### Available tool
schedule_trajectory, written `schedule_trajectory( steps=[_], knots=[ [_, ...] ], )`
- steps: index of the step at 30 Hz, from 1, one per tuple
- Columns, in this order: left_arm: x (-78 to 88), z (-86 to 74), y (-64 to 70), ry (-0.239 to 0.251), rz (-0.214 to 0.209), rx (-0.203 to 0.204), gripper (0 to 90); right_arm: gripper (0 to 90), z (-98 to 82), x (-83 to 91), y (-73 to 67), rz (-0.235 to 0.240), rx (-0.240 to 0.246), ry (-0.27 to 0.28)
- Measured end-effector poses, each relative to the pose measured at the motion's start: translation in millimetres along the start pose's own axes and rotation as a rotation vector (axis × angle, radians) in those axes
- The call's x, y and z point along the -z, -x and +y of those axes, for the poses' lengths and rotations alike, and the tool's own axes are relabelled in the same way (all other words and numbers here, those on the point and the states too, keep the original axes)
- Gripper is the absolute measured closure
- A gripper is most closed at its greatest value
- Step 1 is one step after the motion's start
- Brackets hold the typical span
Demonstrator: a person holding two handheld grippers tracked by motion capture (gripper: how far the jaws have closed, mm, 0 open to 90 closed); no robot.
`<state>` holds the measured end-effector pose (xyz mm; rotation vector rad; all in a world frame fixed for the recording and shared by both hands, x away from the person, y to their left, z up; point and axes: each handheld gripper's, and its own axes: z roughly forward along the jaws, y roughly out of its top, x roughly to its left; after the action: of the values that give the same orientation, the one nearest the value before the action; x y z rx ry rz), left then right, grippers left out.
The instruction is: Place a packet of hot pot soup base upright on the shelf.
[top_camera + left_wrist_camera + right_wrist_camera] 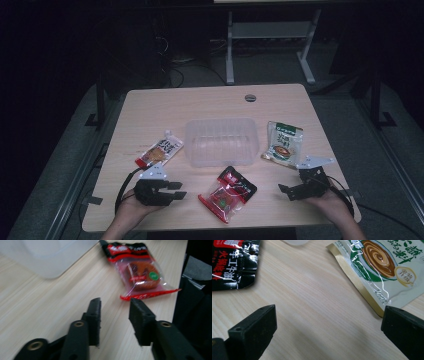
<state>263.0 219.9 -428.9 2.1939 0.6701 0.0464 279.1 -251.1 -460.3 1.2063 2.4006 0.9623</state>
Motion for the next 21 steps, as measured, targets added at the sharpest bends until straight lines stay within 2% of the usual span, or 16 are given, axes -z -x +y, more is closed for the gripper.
schedule_trajectory(
  steps=[4,5,6,7,9,14,17,21],
  knots=[
    [-4.8,8.1,5.5,0.009,-0.03,-0.018,77.6,0.0,-1.0,-0.9,-0.3,-0.003,-0.003,-0.002],
    [-5.6,9.4,6.2,0.007,-0.035,-0.025,77.6,0.0,-1.0,-0.9,-0.3,-0.003,-0.003,-0.002],
    [-7.5,11.4,7.4,0.007,-0.044,-0.028,83.6,0.0,-1.3,-0.8,-0.1,-0.002,0.0,-0.006],
    [-8.6,12.6,8.0,0.005,-0.052,-0.032,83.6,0.0,-1.3,-0.8,-0.1,-0.002,0.0,-0.006],
    [-13.7,17.2,11.7,-0.005,-0.072,-0.054,89.6,0.0,-1.1,-1.0,-0.1,-0.004,-0.002,0.0],
    [-22.8,22.8,17.7,-0.016,-0.073,-0.084,89.9,0.0,-1.1,-1.7,-0.2,-0.008,0.001,-0.001],
    [-32.9,29.1,25.5,-0.023,-0.089,-0.116,89.9,0.0,-0.8,-1.7,-0.6,-0.007,0.0,-0.003],
    [-42.6,32.3,34.3,-0.036,-0.105,-0.136,89.9,0.0,-0.6,-1.5,-0.2,-0.006,-0.003,-0.005]
  ],
)
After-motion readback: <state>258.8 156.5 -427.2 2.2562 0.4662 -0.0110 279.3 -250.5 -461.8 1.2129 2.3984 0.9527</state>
